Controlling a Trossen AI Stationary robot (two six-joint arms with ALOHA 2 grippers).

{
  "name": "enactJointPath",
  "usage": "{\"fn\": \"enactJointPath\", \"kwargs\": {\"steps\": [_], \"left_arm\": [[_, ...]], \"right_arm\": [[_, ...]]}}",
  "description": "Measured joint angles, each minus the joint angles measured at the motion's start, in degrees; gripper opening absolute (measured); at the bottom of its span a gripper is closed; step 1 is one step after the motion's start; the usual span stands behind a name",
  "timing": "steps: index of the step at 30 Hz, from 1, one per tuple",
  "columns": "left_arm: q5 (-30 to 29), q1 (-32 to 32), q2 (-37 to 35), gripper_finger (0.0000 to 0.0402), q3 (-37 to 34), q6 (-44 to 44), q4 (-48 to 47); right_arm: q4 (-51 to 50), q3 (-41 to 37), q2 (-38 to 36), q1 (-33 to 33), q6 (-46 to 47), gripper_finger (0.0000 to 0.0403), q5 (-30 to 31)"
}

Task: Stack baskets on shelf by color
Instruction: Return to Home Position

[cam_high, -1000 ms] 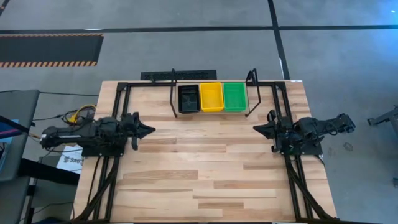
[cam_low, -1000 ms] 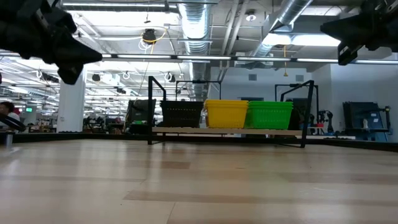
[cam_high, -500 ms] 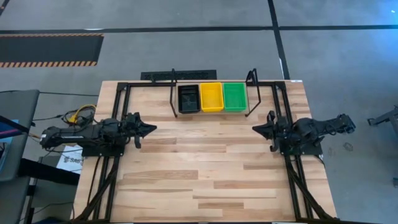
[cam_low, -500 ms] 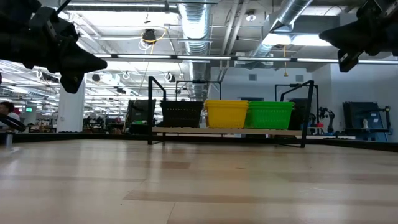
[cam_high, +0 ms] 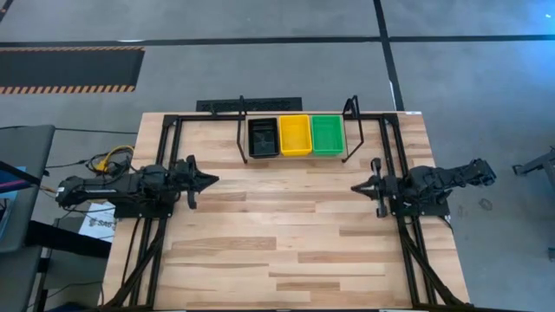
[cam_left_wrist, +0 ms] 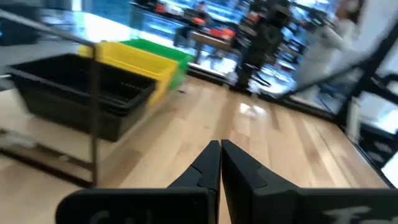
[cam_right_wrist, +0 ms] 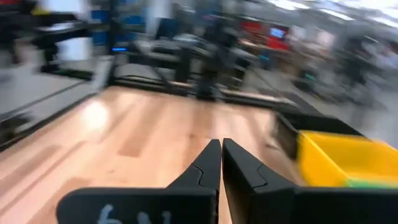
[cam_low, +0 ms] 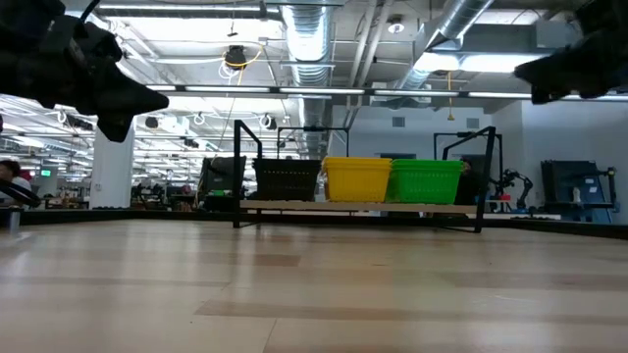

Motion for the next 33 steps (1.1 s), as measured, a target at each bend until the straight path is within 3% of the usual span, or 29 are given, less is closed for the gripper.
{"fn": "enactJointPath", "kwargs": {"steps": [5, 8, 14, 20, 33], "left_arm": [[7.6, 0.0, 0.0, 0.0000, -0.1, 4.5, -0.2], [7.9, 0.0, 0.0, 0.0000, -0.1, 4.5, -0.1], [3.6, 0.0, 0.0, 0.0000, -0.1, 5.0, 0.0], [6.2, 0.0, 0.0, 0.0000, -0.1, 5.6, 0.1], [6.7, 0.0, 0.0, 0.0000, -0.1, 7.5, -0.3]], "right_arm": [[0.7, 0.0, 0.0, 0.0, -4.4, 0.0038, -15.2], [-1.9, 0.0, 0.0, 0.0, -2.7, 0.0038, -19.8], [-4.3, -1.2, -0.2, -0.6, -2.0, 0.0038, -19.9], [7.6, -5.4, -0.2, -1.3, -6.4, 0.0038, -19.9], [8.1, -5.6, -0.2, -4.1, -0.9, 0.0038, -19.8]]}}
